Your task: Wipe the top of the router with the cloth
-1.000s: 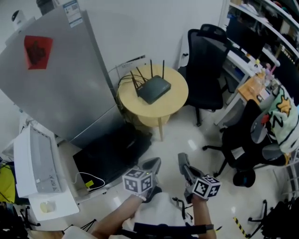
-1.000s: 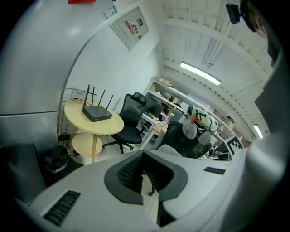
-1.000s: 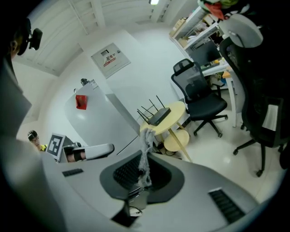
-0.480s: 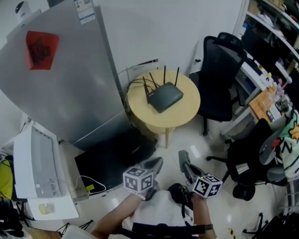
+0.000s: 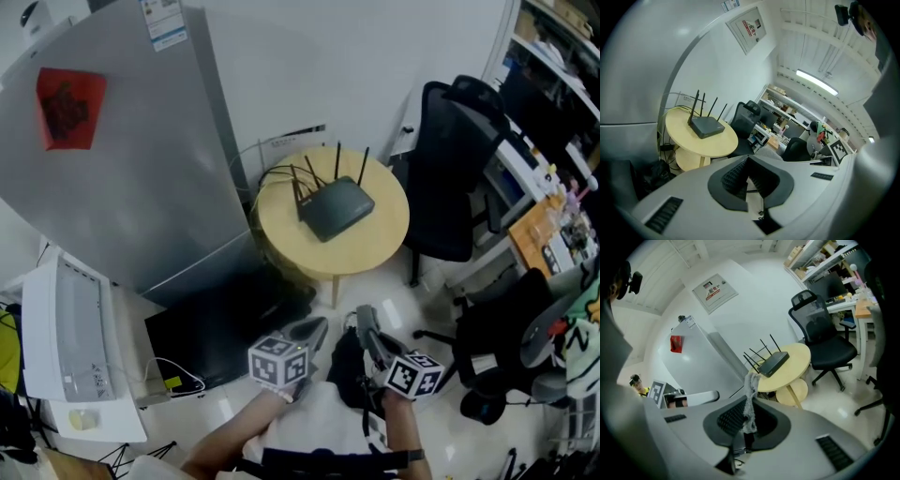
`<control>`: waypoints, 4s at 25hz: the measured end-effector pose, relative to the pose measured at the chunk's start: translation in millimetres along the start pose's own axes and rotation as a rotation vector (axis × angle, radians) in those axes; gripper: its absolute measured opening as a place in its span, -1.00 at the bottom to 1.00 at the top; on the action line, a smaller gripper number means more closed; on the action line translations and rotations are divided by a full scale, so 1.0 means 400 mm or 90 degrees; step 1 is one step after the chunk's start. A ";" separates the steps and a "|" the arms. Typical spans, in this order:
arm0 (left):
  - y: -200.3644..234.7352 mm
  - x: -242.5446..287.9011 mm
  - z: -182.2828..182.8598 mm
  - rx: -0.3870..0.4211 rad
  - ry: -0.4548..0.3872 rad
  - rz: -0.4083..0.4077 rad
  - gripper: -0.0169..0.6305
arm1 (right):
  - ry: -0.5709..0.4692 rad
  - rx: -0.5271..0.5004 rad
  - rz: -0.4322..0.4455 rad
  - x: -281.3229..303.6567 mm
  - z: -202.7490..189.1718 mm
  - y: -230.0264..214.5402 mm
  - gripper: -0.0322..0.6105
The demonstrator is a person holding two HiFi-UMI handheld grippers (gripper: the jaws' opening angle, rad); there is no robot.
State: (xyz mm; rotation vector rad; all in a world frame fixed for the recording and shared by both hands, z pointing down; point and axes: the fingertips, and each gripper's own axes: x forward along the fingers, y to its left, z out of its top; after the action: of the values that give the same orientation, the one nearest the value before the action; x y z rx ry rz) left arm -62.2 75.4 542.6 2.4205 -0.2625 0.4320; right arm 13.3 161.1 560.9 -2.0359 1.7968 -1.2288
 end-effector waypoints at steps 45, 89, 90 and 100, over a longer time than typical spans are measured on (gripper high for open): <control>0.520 0.487 0.375 -0.206 -0.130 0.345 -0.96 | 0.427 -0.358 0.136 1.074 0.439 -0.144 -0.79; 0.497 0.629 0.399 -0.213 -0.061 0.287 -0.96 | 0.283 -0.517 -0.178 1.097 0.701 -0.567 -0.78; 0.499 0.626 0.399 -0.213 -0.061 0.289 -0.96 | 0.293 -0.507 -0.163 1.098 0.684 -0.558 -0.78; 0.530 0.573 0.380 -0.221 -0.068 0.336 -0.95 | 0.349 -0.466 -0.045 1.078 0.551 -0.405 -0.78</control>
State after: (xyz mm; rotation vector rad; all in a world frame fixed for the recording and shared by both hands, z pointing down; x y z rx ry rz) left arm 123.9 -201.7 638.3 2.0151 -0.9538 0.4420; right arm 254.1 -262.0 715.1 -2.2479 2.7867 -1.3839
